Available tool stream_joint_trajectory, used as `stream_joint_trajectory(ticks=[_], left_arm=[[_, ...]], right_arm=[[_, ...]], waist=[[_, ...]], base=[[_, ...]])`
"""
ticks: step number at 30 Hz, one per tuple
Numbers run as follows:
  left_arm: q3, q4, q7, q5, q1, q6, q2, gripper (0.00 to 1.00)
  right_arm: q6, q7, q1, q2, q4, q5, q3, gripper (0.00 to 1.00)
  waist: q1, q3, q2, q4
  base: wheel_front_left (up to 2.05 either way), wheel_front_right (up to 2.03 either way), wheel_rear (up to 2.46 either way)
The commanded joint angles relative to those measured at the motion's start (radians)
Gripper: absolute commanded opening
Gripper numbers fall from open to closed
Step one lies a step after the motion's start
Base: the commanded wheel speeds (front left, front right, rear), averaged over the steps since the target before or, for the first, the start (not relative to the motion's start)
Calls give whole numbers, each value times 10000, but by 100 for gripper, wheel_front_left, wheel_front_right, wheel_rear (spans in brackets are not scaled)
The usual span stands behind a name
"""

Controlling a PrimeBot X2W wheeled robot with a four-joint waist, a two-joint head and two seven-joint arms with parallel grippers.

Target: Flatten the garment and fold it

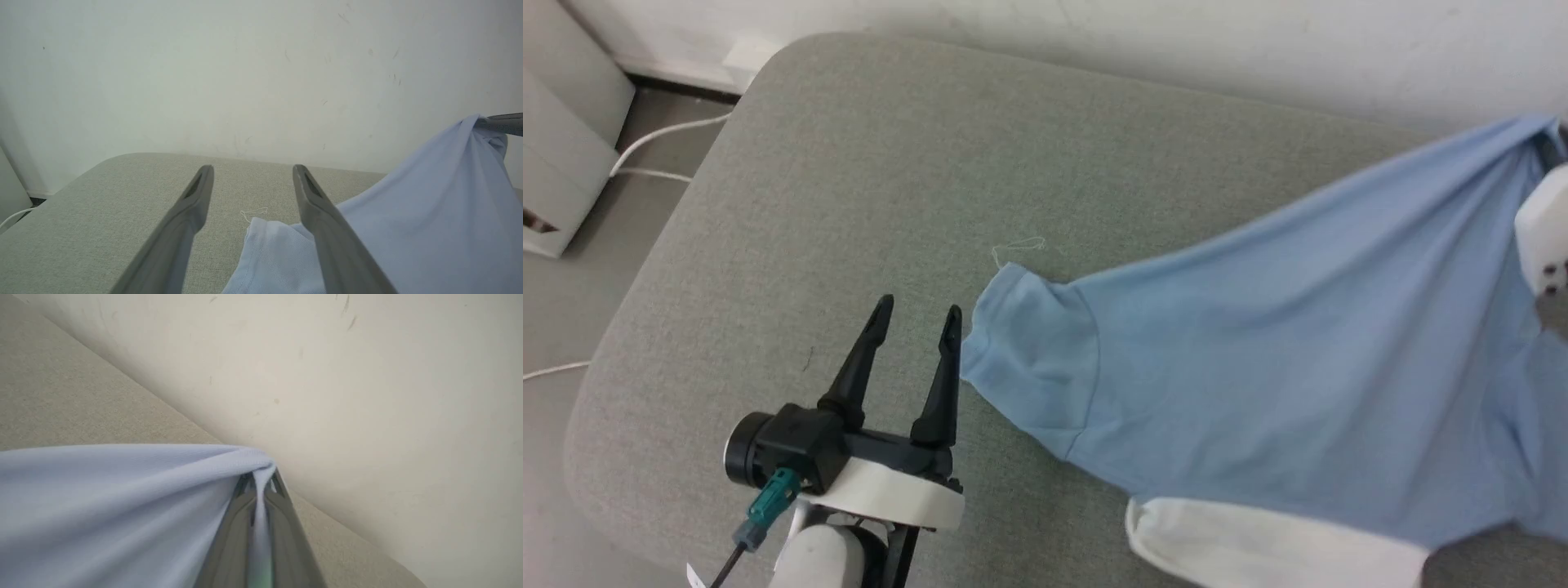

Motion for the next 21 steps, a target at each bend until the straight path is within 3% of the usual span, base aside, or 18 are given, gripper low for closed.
stream_joint_trajectory(ticks=[1, 7, 12, 13, 14, 21], left_arm=[[-44, -32, -47, -94, -198, -22, -40, 100], [-313, -108, -47, -419, -378, 158, -41, 100], [-516, -87, -47, -574, -518, 323, -42, 100], [-537, -71, -47, -587, -531, 348, -42, 100], [-550, -49, -47, -591, -535, 367, -42, 100], [-348, 107, -47, -459, -409, 373, -42, 100]], right_arm=[[-13, -175, -461, -66, 226, -93, 83, 0], [-13, -722, -1990, -147, 1496, -513, 507, 0], [-13, -956, -2367, 70, 2810, -833, 609, 0], [-13, -965, -2348, 145, 3063, -797, 656, 36], [-13, -956, -2310, 240, 3327, -660, 701, 100], [-13, -1517, -2058, 468, 4169, 281, 1494, 100]], waist=[[-1, 281, 0, 253], [-1, 760, 0, 611], [-1, 851, 0, 776], [-1, 829, 0, 787], [-1, 792, 0, 788], [-1, 129, 0, 443]], base=[[0, 0, 0], [0, 0, 0], [0, 0, 0], [0, 0, 0], [0, 0, 0], [0, 0, 0]])
